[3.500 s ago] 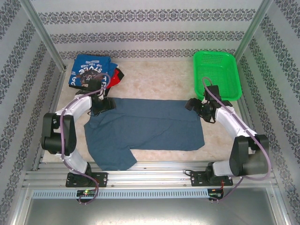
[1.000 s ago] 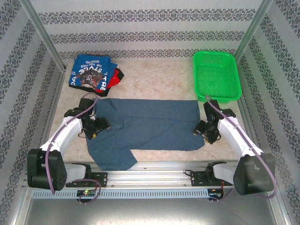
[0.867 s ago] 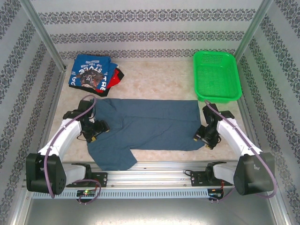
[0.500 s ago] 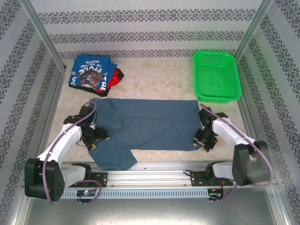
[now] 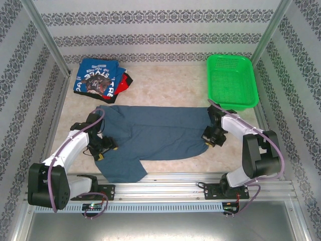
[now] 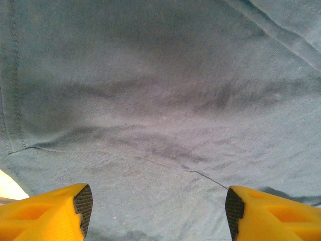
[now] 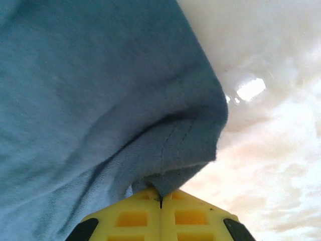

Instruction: Fold and stack the t-shirts

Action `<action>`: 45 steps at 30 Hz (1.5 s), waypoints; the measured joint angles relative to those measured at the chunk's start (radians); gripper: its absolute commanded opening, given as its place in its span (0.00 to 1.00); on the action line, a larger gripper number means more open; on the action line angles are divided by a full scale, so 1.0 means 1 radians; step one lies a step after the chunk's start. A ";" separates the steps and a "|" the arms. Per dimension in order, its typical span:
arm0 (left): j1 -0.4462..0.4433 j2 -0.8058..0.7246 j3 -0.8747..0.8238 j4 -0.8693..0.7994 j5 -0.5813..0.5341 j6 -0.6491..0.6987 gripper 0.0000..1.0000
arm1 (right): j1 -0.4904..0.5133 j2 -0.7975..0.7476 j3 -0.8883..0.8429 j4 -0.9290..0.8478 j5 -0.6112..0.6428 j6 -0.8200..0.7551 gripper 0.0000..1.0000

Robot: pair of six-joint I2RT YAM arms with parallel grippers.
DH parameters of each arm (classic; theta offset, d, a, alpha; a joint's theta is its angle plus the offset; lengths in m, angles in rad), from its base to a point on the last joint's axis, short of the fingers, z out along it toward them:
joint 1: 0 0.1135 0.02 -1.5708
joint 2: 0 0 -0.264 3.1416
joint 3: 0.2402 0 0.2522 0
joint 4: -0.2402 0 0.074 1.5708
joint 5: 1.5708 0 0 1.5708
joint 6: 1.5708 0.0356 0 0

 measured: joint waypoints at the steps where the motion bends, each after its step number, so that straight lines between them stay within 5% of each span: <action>1: 0.000 0.000 0.000 0.000 0.000 0.000 0.71 | 0.000 0.013 0.014 0.000 -0.004 -0.005 0.08; 18: -0.013 -0.082 0.000 -0.082 0.011 0.007 0.70 | 0.010 -0.002 0.006 -0.063 -0.035 -0.055 0.08; 28: -0.249 -0.079 -0.020 -0.167 0.043 -0.058 0.65 | -0.009 0.026 0.053 -0.076 -0.056 -0.094 0.08; 45: -0.344 0.059 -0.113 -0.050 -0.033 -0.205 0.59 | -0.043 0.069 0.102 -0.079 -0.095 -0.145 0.08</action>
